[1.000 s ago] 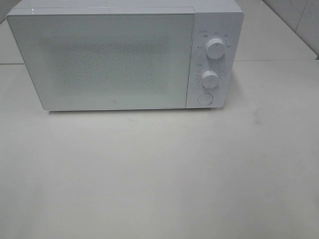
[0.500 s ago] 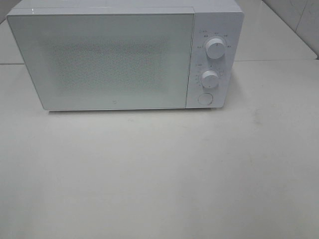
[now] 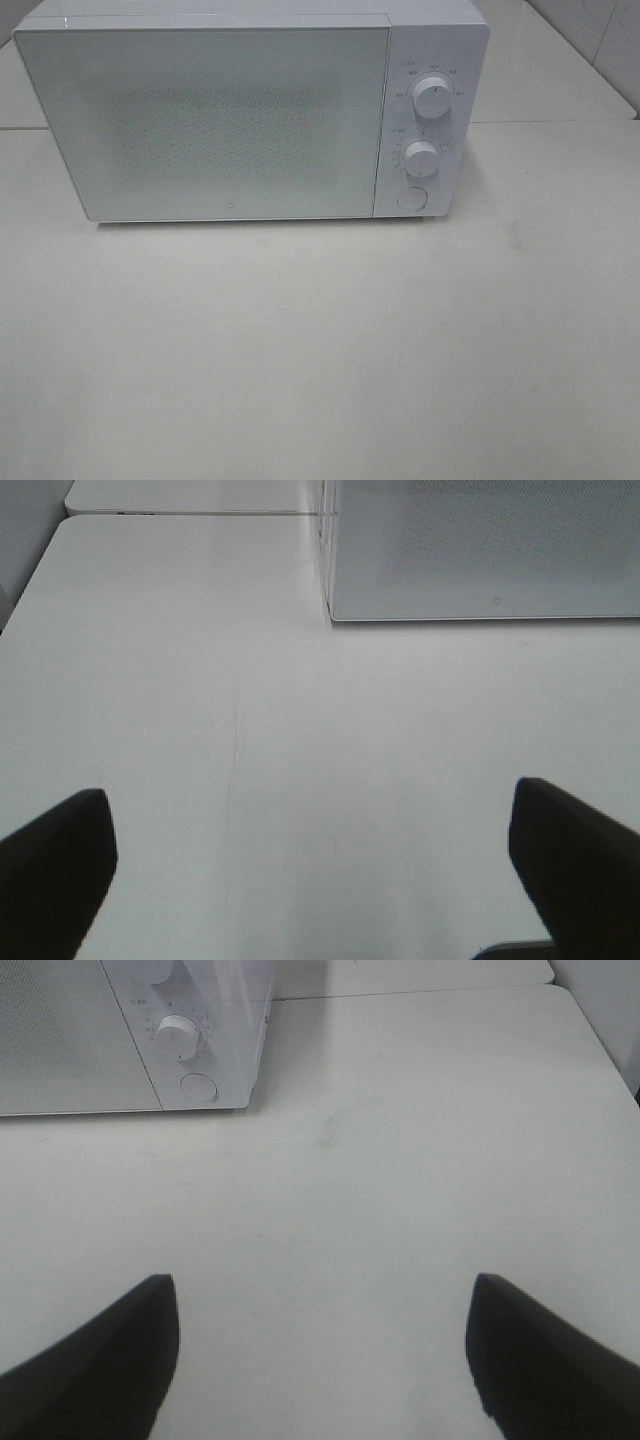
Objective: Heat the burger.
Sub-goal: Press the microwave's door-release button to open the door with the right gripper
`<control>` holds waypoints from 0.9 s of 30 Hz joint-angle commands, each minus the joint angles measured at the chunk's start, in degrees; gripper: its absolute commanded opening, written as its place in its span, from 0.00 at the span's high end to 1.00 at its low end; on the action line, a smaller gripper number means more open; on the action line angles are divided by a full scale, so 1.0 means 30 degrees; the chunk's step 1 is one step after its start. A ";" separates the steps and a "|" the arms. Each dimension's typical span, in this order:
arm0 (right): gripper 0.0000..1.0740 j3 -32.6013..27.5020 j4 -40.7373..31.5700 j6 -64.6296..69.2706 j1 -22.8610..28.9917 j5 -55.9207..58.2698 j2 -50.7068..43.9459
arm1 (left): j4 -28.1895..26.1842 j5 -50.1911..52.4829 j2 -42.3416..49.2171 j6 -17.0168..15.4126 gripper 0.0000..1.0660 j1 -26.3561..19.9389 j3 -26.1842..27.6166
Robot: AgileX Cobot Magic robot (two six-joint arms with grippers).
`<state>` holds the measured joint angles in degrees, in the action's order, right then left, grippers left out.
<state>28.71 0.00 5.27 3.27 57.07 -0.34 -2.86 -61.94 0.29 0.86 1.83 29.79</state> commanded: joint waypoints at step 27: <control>0.29 0.0668 0.0000 -0.0248 -0.0134 -0.9320 0.8041 | -0.0038 0.0229 0.0095 -0.0115 0.06 -0.0057 -0.0057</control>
<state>30.25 0.00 5.10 3.27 31.91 22.35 -2.86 -61.94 0.29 0.86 1.83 29.79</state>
